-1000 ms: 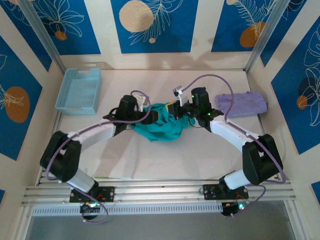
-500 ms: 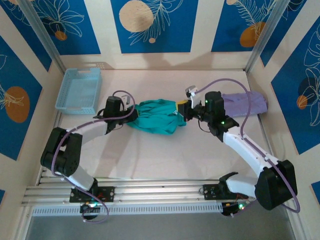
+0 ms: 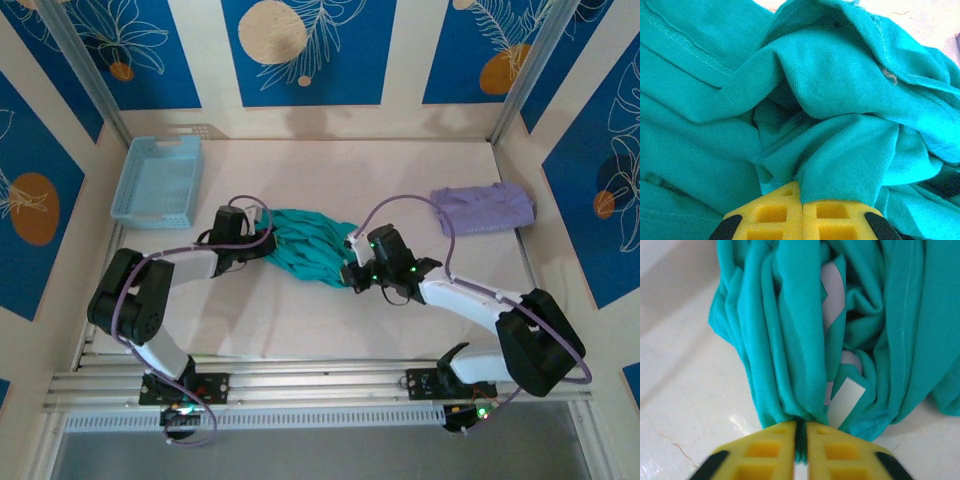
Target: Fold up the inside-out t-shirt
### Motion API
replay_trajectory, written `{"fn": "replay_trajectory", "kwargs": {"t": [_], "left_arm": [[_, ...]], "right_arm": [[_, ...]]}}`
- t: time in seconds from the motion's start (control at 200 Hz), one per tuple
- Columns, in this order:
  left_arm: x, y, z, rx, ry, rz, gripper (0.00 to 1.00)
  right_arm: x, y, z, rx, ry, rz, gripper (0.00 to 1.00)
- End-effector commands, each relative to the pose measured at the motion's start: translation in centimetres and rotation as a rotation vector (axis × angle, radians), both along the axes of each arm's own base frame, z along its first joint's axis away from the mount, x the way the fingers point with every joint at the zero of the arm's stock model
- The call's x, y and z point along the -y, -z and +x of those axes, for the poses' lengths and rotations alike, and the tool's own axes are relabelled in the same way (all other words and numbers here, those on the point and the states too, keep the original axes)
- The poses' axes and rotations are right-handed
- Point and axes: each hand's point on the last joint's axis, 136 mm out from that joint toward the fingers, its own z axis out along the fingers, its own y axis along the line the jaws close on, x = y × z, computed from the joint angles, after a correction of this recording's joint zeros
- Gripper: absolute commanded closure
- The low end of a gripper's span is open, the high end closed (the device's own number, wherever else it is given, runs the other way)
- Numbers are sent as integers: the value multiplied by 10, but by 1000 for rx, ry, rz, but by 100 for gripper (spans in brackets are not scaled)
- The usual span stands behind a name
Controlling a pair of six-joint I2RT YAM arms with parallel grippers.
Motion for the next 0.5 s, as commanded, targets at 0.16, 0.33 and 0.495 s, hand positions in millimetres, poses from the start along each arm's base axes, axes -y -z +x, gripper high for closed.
{"fn": "replay_trajectory", "kwargs": {"t": [0.16, 0.33, 0.495], "left_arm": [[5, -16, -2, 47, 41, -26, 100], [6, -18, -2, 51, 48, -31, 100], [7, -19, -3, 50, 55, -31, 100]], "right_arm": [[-11, -37, 26, 87, 1, 5, 55], [-24, -35, 40, 83, -33, -13, 50], [-33, -24, 48, 53, -44, -18, 55]]}}
